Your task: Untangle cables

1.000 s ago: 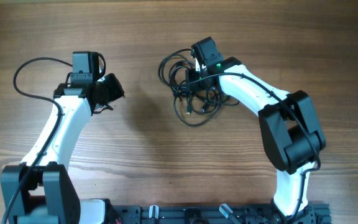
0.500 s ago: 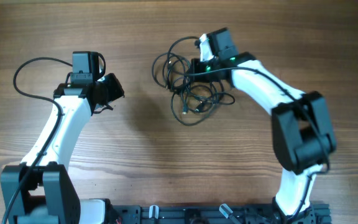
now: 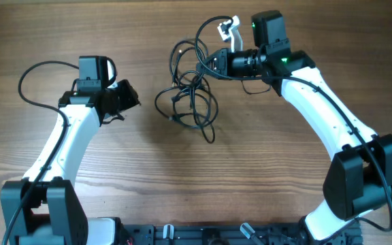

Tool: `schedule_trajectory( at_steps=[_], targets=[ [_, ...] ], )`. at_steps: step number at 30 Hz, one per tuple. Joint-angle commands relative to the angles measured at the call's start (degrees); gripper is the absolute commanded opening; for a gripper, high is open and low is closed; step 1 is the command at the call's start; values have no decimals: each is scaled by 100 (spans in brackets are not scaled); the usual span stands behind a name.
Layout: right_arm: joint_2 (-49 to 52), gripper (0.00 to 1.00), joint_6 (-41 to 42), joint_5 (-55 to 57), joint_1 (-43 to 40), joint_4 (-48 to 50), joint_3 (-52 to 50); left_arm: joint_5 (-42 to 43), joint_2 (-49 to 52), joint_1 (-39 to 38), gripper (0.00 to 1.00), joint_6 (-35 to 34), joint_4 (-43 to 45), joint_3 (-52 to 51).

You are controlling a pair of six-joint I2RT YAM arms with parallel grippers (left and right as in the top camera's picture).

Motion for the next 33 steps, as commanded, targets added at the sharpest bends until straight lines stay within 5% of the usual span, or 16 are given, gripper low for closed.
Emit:
schedule_trajectory(
  at_steps=[1,10,14,18,23,30,33],
  targets=[
    [-55,4,518,31,2,-57,35,634,44,-11,49,501,63,-68],
    [-46,4,555,164,2,-179,35,1613,44,-11,59,949,149,-68],
    [-46,4,1252,1158,2,-645,35,1056,44,-11,70,903,129,-68],
    [-46,4,1480,627,13,-673,35,267,44,-7,70,380,35,-68],
    [-46,4,1615,1084,13,-909,35,546,44,-7,72,299,28,-68],
    [-46,4,1731,1106,15,-981,33,4433,44,-7,67,3110,-9,-68],
    [-46,4,1727,1106,15,-1001,33,4776,44,-28,68,3807,-212,-68]
  ],
)
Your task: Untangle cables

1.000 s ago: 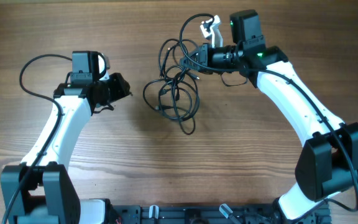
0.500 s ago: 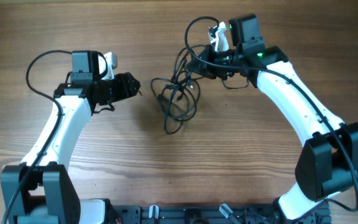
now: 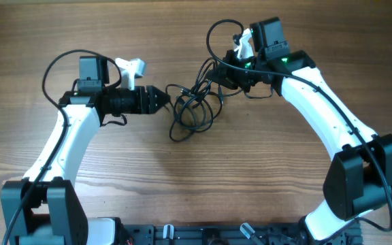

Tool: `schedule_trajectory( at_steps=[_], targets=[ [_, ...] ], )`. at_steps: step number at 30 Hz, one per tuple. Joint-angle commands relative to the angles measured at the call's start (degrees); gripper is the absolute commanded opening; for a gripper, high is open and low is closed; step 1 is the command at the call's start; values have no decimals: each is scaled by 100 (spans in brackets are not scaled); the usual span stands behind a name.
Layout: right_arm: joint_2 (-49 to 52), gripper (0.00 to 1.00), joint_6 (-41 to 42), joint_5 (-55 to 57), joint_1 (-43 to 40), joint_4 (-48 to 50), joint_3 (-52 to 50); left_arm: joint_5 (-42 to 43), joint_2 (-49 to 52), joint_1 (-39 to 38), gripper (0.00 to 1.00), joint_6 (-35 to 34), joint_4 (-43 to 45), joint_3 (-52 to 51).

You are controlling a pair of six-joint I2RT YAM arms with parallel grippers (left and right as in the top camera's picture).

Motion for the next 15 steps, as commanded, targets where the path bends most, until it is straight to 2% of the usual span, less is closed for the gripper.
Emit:
schedule_trajectory(
  at_steps=[1,3,6,11,15],
  targets=[
    [-46,4,70,4,15,0,33,1178,44,-48,68,1419,-116,-66],
    [-46,4,70,4,15,2,33,979,44,-138,68,1434,-107,-66],
    [-46,4,70,4,15,2,35,426,44,-424,74,1436,-81,-66],
    [-46,4,52,4,15,0,35,-859,46,-1228,77,1384,173,-66],
    [-46,4,26,4,15,-2,33,-2337,144,-1668,72,581,560,-66]
  ],
)
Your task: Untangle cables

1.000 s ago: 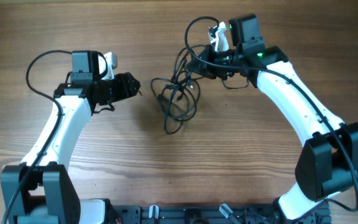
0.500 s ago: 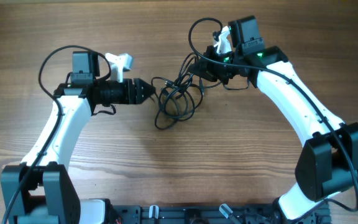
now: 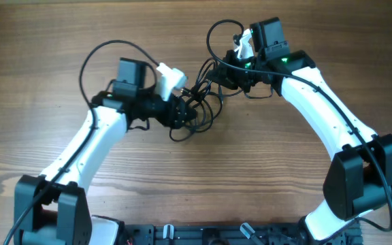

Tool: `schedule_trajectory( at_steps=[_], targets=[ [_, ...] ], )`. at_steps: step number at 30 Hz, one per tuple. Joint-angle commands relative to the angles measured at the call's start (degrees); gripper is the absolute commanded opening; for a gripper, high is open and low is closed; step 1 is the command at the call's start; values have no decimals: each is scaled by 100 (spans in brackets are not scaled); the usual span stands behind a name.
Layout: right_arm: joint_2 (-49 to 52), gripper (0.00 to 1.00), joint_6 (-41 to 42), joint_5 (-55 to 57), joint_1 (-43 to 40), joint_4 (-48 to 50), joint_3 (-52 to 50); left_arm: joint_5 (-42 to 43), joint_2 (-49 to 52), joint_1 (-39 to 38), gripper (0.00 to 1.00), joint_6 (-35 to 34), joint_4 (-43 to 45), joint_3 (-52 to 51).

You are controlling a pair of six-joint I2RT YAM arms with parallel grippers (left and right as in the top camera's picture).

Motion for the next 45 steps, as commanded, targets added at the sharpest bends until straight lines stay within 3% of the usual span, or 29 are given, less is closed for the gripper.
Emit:
schedule_trajectory(
  at_steps=[1,3,5,6,14,25,31,35,38,41,45],
  targets=[
    [-46,4,0,-15,15,11,33,-1519,227,-262,71,-719,302,-59],
    [-46,4,-2,-15,15,-2,35,-1622,424,-286,62,-885,439,-59],
    [-46,4,-7,-11,15,-7,35,-1624,619,-273,13,-1005,553,-59],
    [-46,4,-2,35,15,-20,33,-1663,667,-254,4,-1078,584,-59],
    [-46,4,-229,883,13,-492,35,-2120,509,420,4,-2282,509,-57],
    [-46,4,-603,1010,13,-658,33,-2076,509,2354,4,-3884,-216,-59],
    [-46,4,-599,2098,13,-1073,33,-1220,509,3233,4,-3982,-199,-195],
    [-46,4,-597,3375,13,-1475,33,-214,509,3952,4,-4253,476,-761],
    [-39,4,-599,3654,13,-1593,22,529,509,4282,4,-4253,933,-1054],
    [-35,4,-595,3427,13,-1600,13,938,511,4553,4,-4253,1178,-1224],
    [-35,4,-1005,1633,13,-1204,13,977,511,4430,4,-4247,1198,-1224]
  ],
)
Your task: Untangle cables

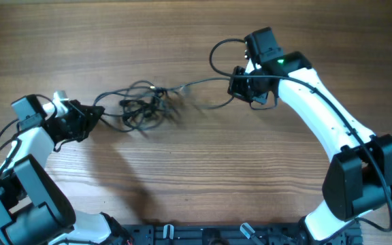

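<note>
A knot of thin black cables (140,111) lies left of the table's middle, blurred by motion. One strand (196,84) runs taut from the knot to my right gripper (234,86), which is shut on it. Another strand leaves the knot's left side and ends at my left gripper (95,114), far out on the left and shut on it. Between the two grippers the bundle is pulled into a long, thin line. The cable ends and plugs are not distinguishable.
The wooden table (203,177) bears nothing else. Each arm's own black lead loops by its wrist, at the left (5,136) and at the right (218,54). The arm bases stand at the front edge.
My left gripper, which was in the tangle near the middle, is now far left with a strand in it. The knot has shifted left and stretched out. The right gripper has dropped back slightly.
At first the right gripper held the top of the loose tangle while the left stood apart and open. The left gripper then pointed at the tangle's left side, then was in it. Now both hold strands and the bundle is drawn out between them.
</note>
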Tool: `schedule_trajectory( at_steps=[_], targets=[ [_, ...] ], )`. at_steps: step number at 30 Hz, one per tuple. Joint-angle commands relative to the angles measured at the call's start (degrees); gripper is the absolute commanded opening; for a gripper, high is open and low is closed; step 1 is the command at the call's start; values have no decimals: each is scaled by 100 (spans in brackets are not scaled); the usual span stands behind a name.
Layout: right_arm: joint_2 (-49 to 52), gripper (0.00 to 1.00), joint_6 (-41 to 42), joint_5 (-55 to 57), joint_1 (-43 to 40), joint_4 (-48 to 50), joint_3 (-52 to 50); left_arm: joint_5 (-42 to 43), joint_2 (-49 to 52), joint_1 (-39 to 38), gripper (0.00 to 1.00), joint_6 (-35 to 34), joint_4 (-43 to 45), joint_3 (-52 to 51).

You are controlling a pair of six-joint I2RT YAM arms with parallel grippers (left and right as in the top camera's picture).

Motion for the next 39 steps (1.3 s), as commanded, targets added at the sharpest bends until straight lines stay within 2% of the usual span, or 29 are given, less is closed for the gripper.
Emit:
schedule_trajectory(
  at_steps=[1,6,12,16,20,22,29,35,39],
  targets=[
    [-35,4,-463,-1178,-63,393,13,-79,-76,-186,4,-111,109,11],
    [-35,4,-422,-1386,-57,538,13,-81,-76,-605,4,-96,319,11],
    [-31,6,-435,-313,-57,260,-142,-83,-76,-966,4,-96,481,11],
    [-22,20,-431,271,-57,24,-243,-81,-76,-981,4,-96,487,11],
    [-22,47,-428,118,-46,57,-398,-81,-76,-981,4,-94,487,11],
    [-22,55,-435,-186,-17,142,-505,-81,-76,-981,5,-59,487,11],
    [-20,56,-813,-1434,302,839,-535,-129,-76,-1421,14,361,710,11],
    [118,56,446,-459,800,1344,-538,-870,-76,-2020,14,282,750,11],
    [525,55,785,-372,1141,1746,-538,-903,-76,-2079,14,181,793,11]
  ],
)
